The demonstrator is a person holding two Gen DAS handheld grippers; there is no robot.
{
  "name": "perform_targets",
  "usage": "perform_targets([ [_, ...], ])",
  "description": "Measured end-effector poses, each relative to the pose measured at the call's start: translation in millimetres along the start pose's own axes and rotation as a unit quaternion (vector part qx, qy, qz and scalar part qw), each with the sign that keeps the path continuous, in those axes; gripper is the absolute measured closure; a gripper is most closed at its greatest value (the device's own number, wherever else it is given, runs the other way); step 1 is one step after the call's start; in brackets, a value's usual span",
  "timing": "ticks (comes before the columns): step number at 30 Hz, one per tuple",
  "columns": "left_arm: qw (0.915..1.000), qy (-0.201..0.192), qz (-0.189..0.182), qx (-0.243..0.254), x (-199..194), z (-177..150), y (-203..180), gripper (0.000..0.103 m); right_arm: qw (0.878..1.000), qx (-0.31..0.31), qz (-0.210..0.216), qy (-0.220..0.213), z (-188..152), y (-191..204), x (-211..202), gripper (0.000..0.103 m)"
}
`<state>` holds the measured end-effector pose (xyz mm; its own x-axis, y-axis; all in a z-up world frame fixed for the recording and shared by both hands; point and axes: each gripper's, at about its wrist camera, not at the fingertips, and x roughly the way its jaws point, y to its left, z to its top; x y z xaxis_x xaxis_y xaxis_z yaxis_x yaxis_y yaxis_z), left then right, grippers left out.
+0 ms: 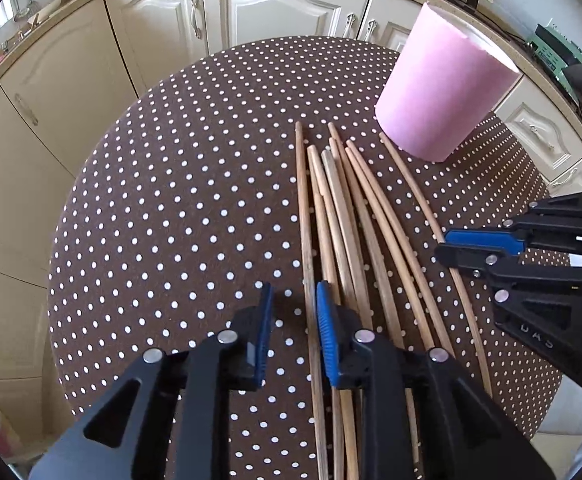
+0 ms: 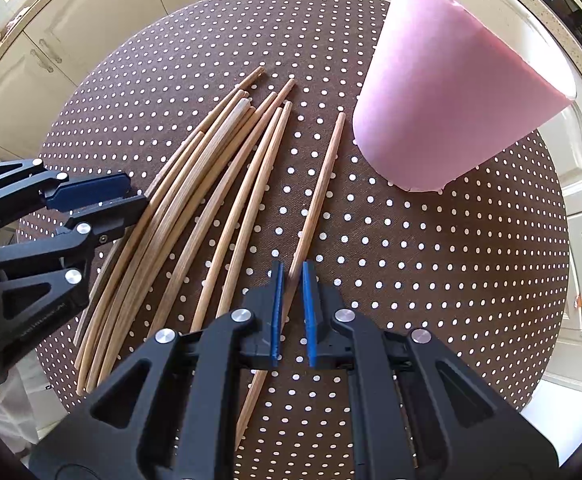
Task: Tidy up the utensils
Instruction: 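Align the left gripper on one chopstick while the right gripper positions over another, then close both grippers on a chopstick each and lift them upright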
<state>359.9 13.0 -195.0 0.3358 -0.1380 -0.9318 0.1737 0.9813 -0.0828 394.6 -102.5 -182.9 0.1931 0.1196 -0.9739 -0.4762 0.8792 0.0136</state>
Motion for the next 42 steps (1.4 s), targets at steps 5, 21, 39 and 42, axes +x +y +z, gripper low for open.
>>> perform_targets([
  [5,0.9996,-0.010,0.022,0.013,4.3,2.3,-10.1,0.081,1.000,-0.005,-0.005,0.002,-0.3,1.8,0.3,0.092],
  [21,0.9989,-0.037,0.028,0.001,1.6,-5.1,0.8,0.098,1.000,-0.015,-0.006,-0.001,0.6,4.0,-0.4,0.093],
  [39,0.9969,-0.078,-0.009,0.010,-28.2,-11.6,8.4,0.098,0.999,-0.015,0.014,-0.037,-20.7,2.2,-6.0,0.096],
  [42,0.9958,-0.090,-0.013,0.011,-37.8,-10.5,7.6,0.098,0.999,-0.014,0.023,-0.044,-24.3,1.3,-10.0,0.096],
])
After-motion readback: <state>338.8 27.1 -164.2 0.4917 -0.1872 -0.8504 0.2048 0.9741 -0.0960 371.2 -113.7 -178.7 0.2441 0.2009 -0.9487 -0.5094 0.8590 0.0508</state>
